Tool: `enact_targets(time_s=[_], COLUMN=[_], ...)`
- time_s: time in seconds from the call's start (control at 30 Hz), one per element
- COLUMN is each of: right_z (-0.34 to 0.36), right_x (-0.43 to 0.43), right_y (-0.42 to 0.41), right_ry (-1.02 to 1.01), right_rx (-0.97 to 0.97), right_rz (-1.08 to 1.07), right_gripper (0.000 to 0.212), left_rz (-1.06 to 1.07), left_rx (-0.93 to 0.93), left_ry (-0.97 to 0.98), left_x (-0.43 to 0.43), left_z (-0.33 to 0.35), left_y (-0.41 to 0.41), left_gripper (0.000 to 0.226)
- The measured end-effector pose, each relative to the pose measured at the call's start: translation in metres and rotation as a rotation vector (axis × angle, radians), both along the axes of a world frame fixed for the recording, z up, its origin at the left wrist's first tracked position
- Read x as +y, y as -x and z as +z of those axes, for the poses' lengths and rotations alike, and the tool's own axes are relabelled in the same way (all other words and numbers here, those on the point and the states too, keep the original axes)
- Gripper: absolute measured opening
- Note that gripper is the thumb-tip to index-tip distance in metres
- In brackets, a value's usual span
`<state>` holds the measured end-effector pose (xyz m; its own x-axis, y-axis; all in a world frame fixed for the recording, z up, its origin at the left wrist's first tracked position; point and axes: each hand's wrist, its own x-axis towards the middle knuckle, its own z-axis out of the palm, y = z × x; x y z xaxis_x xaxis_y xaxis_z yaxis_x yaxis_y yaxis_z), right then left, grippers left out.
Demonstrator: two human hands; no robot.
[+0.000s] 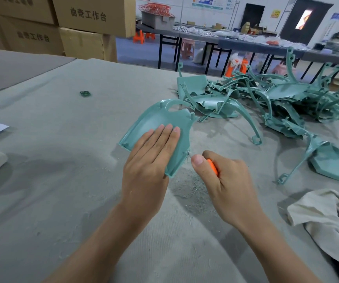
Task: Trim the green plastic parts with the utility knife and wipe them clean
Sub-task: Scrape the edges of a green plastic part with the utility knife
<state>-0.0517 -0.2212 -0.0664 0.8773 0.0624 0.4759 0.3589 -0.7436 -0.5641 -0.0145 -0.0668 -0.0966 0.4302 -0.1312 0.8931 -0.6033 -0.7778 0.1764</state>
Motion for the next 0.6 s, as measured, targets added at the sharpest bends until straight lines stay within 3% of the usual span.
enact_targets(time_s=[0.6], right_z=[0.0002], right_x=[0.0029], right_y=[0.0013], right_ry=[-0.054], right_rx=[-0.043], right_rz=[-0.002], right_gripper=[0.067], left_rz=[0.000], left_rx=[0.001], left_ry=[0.014], left_x=[-0.0023], left_z=[0.0030], left_y=[0.0024], left_gripper=[0.045])
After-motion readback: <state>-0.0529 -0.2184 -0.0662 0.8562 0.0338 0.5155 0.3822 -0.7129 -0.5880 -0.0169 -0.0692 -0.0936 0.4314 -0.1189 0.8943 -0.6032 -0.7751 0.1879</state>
